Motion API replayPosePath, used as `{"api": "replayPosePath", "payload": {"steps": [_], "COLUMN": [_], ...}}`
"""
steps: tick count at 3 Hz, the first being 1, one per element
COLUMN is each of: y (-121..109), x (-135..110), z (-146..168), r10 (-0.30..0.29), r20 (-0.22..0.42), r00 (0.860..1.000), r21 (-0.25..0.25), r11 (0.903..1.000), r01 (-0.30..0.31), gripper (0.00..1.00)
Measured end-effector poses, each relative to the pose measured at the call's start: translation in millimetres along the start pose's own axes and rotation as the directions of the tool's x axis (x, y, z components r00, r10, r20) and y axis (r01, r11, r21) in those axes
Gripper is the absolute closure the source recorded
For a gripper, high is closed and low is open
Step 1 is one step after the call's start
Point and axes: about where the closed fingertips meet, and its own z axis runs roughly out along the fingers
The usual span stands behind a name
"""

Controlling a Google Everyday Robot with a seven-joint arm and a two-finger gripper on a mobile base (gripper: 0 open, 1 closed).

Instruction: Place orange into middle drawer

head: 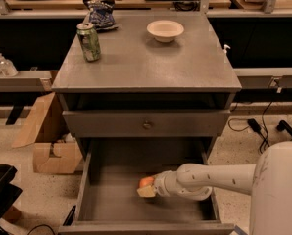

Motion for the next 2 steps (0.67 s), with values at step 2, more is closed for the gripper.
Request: {"api": "replayPosePath", "payload": {"steps": [2], "y": [0.6], "x": [-0.6], "z": [-0.4], "r10": [0.0], "r20": [0.0], "r00": [1.0], "r21": [-0.001], "r11": [1.0], "r01": [0.0], "gripper": [0.0]}}
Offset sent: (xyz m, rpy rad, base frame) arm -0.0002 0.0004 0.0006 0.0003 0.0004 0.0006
